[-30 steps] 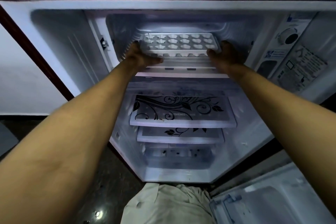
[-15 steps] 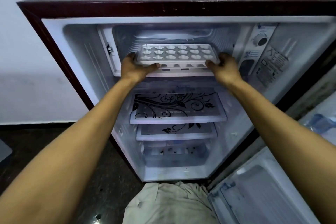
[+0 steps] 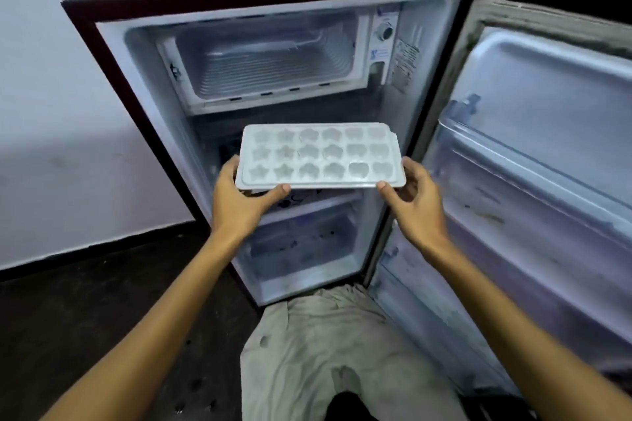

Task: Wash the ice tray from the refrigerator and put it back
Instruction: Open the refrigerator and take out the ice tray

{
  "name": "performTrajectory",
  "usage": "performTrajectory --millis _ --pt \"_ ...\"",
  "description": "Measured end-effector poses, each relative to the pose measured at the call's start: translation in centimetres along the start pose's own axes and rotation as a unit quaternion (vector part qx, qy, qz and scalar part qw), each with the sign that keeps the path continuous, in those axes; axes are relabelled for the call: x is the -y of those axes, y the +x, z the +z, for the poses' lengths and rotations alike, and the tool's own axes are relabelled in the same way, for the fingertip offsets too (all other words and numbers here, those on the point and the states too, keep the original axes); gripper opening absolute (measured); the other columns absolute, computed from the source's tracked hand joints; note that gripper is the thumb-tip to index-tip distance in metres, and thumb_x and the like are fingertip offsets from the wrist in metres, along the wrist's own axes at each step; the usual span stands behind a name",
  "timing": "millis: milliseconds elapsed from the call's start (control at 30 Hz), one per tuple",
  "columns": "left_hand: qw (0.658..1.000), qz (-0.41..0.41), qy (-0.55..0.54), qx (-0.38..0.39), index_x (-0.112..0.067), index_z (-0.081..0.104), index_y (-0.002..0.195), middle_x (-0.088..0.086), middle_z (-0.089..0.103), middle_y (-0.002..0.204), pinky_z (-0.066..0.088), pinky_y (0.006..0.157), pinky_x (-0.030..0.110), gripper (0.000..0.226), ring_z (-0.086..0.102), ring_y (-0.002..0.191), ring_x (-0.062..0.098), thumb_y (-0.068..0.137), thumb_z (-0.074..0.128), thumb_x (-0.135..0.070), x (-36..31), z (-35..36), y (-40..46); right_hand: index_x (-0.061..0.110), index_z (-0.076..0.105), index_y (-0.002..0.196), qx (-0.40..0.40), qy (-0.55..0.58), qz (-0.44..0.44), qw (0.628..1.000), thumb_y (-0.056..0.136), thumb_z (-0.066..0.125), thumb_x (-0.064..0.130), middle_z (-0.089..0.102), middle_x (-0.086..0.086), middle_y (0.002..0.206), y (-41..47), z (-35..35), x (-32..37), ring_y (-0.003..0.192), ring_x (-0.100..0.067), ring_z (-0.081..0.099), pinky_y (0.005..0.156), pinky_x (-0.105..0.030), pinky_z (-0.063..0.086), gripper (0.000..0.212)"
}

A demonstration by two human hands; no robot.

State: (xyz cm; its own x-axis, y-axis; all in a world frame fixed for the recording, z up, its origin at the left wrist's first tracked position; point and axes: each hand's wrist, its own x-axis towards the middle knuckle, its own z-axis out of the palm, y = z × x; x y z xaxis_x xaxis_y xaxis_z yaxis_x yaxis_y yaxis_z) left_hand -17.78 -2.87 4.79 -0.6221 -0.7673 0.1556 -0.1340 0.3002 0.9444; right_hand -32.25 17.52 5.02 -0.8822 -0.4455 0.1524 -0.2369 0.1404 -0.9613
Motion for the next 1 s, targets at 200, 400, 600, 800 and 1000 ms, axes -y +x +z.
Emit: performTrajectory --millis 200,400,600,800,1000 --pt "0.993 0.027 -0.009 0.115 -0.02 0.053 0.118 -0.011 0.061 0.115 0.051 0.092 0.035 0.071 0.058 0.109 0.009 0.057 0.084 -0.037 -0.9 1.7 -8.9 0.005 0.047 0.132 -0.099 0.024 0.044 0.994 0.085 0.066 0.005 0.056 0.002 0.13 -13.1 -6.0 -0.7 0.116 -0.001 0.055 0.1 -0.014 0.042 0.05" --pt "0.96 0.054 -0.036 0.273 -0.036 0.054 0.109 -0.026 0.059 0.105 0.046 0.075 0.003 0.073 0.056 0.094 -0.017 0.046 0.091 -0.044 -3.1 5.9 -15.9 0.014 0.043 0.132 -0.253 0.059 0.094 0.961 0.083 0.066 -0.001 0.055 0.006 0.128 -24.8 -11.4 -0.5 0.115 0.005 0.055 0.1 -0.014 0.041 0.057" --pt "0.888 0.067 -0.057 0.451 -0.033 0.061 0.101 -0.02 0.07 0.095 0.05 0.073 0.011 0.068 0.065 0.092 -0.004 0.042 0.095 -0.027 -5.6 11.8 -24.1 0.02 0.048 0.126 -0.438 0.057 0.143 0.886 0.083 0.066 -0.003 0.059 0.015 0.12 -38.4 -15.0 -0.1 0.11 0.006 0.058 0.09 -0.01 0.046 0.052" --pt "0.804 0.056 -0.076 0.588 -0.037 0.056 0.1 -0.031 0.066 0.088 0.049 0.072 0.007 0.069 0.062 0.085 -0.013 0.04 0.086 -0.023 -8.1 17.8 -34.0 0.021 0.05 0.128 -0.605 0.04 0.183 0.774 0.081 0.069 0.003 0.059 0.018 0.12 -49.4 -17.3 0.7 0.112 0.004 0.058 0.087 -0.011 0.048 0.055" --pt "0.717 0.087 -0.072 0.688 -0.031 0.055 0.112 -0.033 0.066 0.095 0.051 0.079 0.011 0.08 0.062 0.092 -0.011 0.039 0.088 -0.023 -11.6 22.6 -43.0 0.022 0.051 0.129 -0.715 0.023 0.191 0.672 0.08 0.07 0.005 0.06 0.019 0.118 -57.2 -19.9 1.9 0.112 0.006 0.057 0.087 -0.009 0.047 0.056"
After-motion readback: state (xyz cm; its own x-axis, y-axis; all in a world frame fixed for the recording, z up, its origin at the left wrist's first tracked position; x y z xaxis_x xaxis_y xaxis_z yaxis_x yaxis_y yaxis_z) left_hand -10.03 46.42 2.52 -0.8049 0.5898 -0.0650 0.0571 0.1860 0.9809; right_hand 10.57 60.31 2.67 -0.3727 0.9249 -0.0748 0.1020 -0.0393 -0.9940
